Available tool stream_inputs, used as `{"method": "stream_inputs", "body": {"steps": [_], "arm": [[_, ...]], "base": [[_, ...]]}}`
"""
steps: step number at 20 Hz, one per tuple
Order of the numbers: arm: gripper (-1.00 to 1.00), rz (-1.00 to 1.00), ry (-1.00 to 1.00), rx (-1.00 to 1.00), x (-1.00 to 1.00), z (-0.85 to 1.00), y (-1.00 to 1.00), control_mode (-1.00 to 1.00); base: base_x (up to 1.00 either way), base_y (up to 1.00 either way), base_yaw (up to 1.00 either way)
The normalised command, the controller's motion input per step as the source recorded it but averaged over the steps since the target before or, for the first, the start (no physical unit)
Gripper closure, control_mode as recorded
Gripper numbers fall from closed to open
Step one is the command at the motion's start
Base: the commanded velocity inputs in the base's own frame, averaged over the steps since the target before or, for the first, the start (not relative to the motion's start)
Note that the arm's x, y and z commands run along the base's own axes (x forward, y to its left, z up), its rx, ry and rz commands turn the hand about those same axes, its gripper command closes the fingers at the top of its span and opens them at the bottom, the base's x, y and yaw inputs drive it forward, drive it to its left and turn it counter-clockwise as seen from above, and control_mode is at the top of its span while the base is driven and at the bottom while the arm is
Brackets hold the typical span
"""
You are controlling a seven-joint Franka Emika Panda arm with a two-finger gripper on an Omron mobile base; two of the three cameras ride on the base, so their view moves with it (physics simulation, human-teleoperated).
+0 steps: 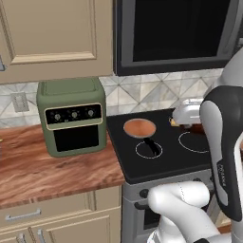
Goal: Retrieve the steak from the fridge and place it on the saucepan with marinade on the stove.
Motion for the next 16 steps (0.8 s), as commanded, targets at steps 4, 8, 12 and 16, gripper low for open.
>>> {"method": "stream_inputs", "body": {"steps": [4, 8, 12, 16], "arm": [[1.0, 0.0, 0.0, 0.0, 0.0, 0.0, 0.0, 1.0], [1.0, 0.0, 0.0, 0.0, 0.0, 0.0, 0.0, 1.0], [1.0, 0.0, 0.0, 0.0, 0.04, -0.1, 0.0, -1.0], [1.0, 0.0, 0.08, 0.0, 0.01, -0.57, 0.0, -1.0]], "base": [[0.49, 0.0, -0.01], [0.38, 0.0, 0.0], [0.21, 0.0, 0.0], [0.0, 0.0, 0.0]]}}
